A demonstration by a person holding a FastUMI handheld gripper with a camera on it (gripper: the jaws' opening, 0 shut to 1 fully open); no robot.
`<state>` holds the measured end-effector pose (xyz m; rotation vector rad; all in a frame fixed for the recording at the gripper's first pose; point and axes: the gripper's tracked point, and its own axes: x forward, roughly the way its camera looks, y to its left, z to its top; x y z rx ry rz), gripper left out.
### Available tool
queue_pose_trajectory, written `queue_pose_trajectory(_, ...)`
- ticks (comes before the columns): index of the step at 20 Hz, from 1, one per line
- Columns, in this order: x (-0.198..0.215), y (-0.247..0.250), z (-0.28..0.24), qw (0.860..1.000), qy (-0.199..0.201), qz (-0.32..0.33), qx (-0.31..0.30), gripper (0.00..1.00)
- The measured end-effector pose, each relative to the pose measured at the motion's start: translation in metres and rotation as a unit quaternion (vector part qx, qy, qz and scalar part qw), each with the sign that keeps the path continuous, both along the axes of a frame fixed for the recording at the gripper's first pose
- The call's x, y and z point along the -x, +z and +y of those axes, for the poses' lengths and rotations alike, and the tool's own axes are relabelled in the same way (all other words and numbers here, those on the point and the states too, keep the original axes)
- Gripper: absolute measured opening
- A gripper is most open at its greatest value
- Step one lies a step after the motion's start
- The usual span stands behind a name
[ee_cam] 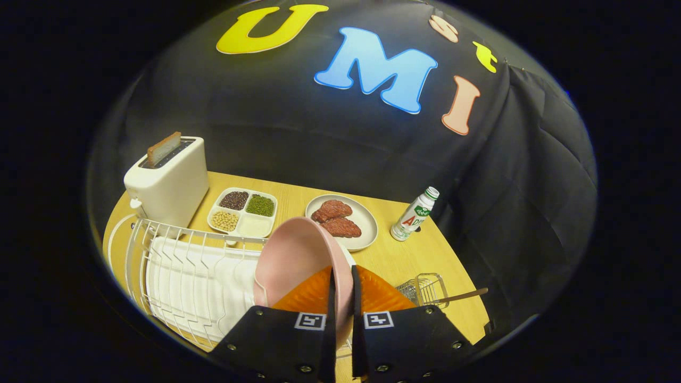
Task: Take the plate from the dish rack, then take the spoon from the basket and place it into the plate.
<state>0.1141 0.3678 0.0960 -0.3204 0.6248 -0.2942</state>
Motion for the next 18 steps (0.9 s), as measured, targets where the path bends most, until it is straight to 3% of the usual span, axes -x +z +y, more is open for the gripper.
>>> queue_pose_trajectory(10, 0.0, 0.049, -0.019, 0.999, -0.017, -0.021, 0.019, 0.11)
queue_pose_trajectory(18, 0.02, 0.108, -0.051, 0.996, -0.003, -0.073, -0.045, 0.11)
